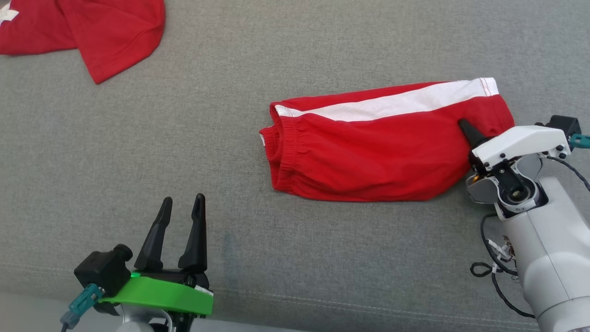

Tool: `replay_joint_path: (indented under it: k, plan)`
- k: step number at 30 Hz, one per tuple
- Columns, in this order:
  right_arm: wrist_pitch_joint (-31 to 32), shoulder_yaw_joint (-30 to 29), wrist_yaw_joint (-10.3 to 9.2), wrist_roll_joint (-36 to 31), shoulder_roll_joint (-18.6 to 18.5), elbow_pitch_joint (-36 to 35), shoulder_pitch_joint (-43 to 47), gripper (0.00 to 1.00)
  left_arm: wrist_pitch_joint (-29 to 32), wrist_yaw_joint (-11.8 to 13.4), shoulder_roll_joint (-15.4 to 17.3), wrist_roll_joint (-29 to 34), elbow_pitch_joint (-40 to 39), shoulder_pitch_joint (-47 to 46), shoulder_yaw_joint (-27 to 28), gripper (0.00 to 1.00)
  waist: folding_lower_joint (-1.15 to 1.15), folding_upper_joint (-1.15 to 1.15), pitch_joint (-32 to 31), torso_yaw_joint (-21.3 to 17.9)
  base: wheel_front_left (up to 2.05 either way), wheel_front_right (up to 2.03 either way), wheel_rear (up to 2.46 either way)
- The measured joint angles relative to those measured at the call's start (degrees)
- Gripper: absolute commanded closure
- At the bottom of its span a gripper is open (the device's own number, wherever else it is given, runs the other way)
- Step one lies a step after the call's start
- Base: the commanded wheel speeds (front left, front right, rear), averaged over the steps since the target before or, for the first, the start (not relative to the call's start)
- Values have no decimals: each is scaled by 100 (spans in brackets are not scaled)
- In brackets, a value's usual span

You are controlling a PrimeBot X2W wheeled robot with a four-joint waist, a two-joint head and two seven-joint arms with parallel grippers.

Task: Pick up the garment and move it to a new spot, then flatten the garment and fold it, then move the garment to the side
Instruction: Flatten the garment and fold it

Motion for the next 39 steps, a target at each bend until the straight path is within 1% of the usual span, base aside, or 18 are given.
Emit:
replay_joint_path:
  k: [6,17,20,23,26,28,29,39]
  plan:
    - [-82,-114,105,0,-233,53,176,100,0,-41,0,53,24,75,37,0,0,0,-138,-166,0,0,0]
    - [-234,-434,141,34,-756,37,344,100,0,-43,5,133,15,230,105,0,0,0,-357,-506,0,0,0]
    - [-269,-417,141,-10,-872,-31,381,100,0,-67,2,130,-3,230,68,0,0,0,-384,-568,0,0,0]
    - [-301,-222,141,-276,-1009,-196,387,100,0,-93,-13,93,-46,233,23,0,0,0,-382,-592,0,0,0]
    - [-301,-13,157,-444,-1009,-404,373,100,0,-118,-26,73,-57,232,-15,0,0,0,-335,-586,0,0,0]
    - [-292,189,193,-599,-939,-588,347,100,0,-140,-37,78,-54,229,-40,0,0,0,-313,-542,0,0,0]
    - [-292,189,193,-599,-939,-588,347,100,0,-140,-37,78,-54,229,-40,0,0,0,-313,-542,0,0,0]
    - [-115,873,235,-1050,-671,-906,298,100,0,-174,-62,74,54,215,-68,0,0,0,-334,-299,0,0,0]
